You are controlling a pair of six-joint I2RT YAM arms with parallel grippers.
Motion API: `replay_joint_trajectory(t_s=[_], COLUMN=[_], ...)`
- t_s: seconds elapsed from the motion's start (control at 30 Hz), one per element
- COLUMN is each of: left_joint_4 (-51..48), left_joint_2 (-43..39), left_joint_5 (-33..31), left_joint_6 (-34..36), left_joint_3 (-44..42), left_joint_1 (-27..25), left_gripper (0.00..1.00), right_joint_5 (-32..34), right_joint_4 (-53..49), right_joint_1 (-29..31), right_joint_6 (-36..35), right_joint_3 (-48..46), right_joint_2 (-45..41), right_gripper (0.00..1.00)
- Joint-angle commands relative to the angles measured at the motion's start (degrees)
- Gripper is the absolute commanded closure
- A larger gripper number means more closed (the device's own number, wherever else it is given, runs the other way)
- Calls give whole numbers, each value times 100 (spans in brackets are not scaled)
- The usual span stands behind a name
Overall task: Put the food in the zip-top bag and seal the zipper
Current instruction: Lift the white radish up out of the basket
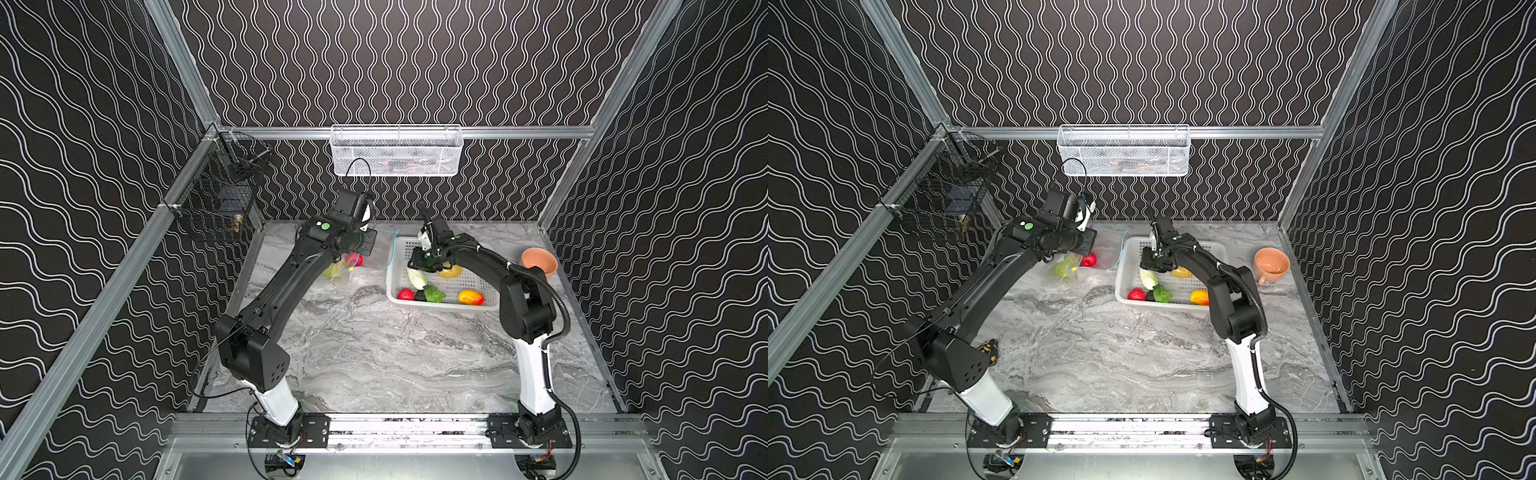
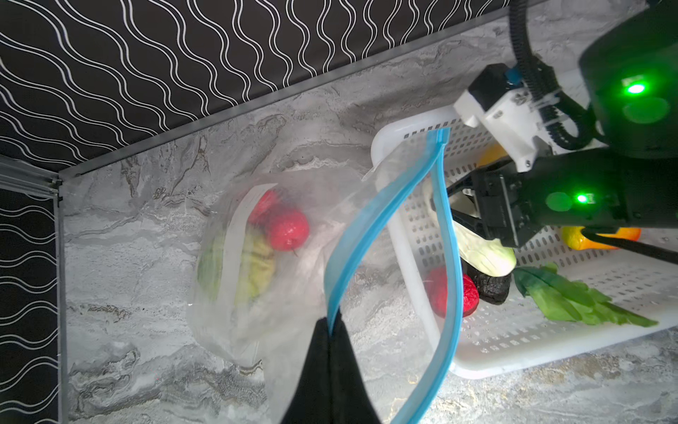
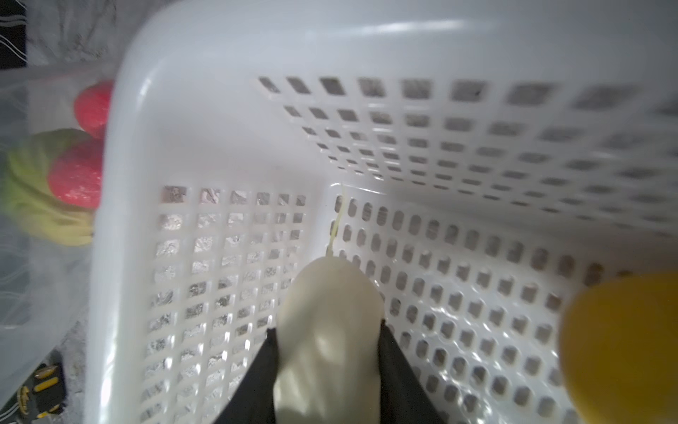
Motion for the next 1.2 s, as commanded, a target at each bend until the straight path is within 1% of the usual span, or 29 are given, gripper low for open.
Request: replay_joint_trajectory(t_s=[0.0,0.13,0.17,0.27,0.5,0.8,1.03,1.07,1.17], left_joint_4=[130,178,187,198,229,179,111,98,77], left_joint_2=[-96,-185,-202,-239,-335,-262,-119,-104,-74], left_joint_5=[-47,7,18,67,115,265,243,214,166], left_joint_6=[-109,-151,-161,-192,-216,-351,-389,-391,-381], left_joint_3=[-22,-117,-132,-186,-216,-117,71,99,133], left_joint_1=[4,5,3,6,8,7,15,8,11], left_gripper=[100,100,100,100,100,100,100,100,100], right_joint_5=[-254,-460,-495,-510,-447,-37,348,382,487], right_joint_4=[852,1767,2044,2756,4111,5704,6755,6914,7298], right_joint_1=[-42,-41,-203,-244,-245,-212,-104,27,102], right_joint_6=[406,793,893,1148,1641,2014,1952,1935,1913], right_joint_3=[-416,-1111,-1308,-1778,-2470,-2994,-3140,-3149,-3132], right_joint_2=[-344,-824,-940,-1281,-1765,-2092,-2154,-2137,-2076], right_gripper=[93,94,94,94,95,98,99,99,100])
